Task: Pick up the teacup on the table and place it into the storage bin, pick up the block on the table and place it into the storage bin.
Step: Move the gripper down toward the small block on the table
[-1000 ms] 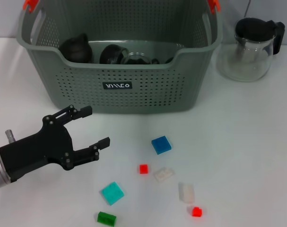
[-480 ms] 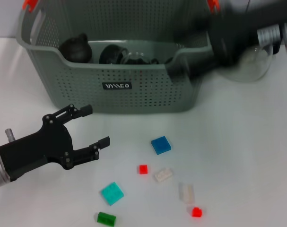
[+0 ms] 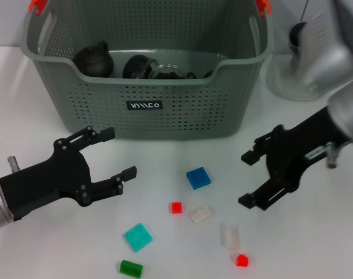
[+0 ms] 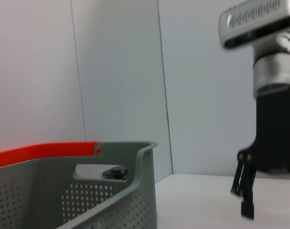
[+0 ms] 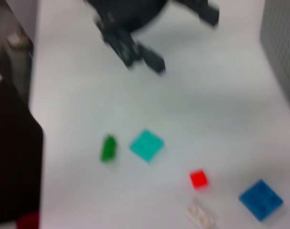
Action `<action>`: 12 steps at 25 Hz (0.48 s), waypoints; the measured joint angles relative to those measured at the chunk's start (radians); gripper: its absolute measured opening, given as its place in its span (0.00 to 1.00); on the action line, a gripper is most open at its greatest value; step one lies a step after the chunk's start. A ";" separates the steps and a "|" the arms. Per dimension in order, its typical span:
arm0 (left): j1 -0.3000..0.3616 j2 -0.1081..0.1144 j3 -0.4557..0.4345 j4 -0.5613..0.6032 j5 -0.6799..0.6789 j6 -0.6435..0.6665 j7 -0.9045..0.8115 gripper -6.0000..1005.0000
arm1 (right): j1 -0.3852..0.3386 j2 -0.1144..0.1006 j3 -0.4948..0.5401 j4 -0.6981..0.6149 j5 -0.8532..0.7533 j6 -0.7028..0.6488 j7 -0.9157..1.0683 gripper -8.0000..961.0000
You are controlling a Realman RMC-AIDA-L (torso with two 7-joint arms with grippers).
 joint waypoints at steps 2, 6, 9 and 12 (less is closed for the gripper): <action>-0.001 -0.001 0.000 -0.001 0.000 0.000 0.000 0.82 | 0.007 -0.001 -0.089 0.033 -0.015 0.072 0.014 0.98; 0.000 -0.002 0.000 -0.005 0.000 0.000 0.000 0.82 | 0.028 -0.003 -0.210 0.091 -0.025 0.215 0.024 0.97; 0.001 -0.002 0.000 -0.009 0.000 -0.001 0.001 0.82 | 0.043 -0.002 -0.295 0.126 -0.031 0.313 0.024 0.97; 0.002 -0.002 0.000 -0.010 0.000 -0.001 0.001 0.82 | 0.053 -0.002 -0.377 0.156 -0.043 0.408 0.024 0.97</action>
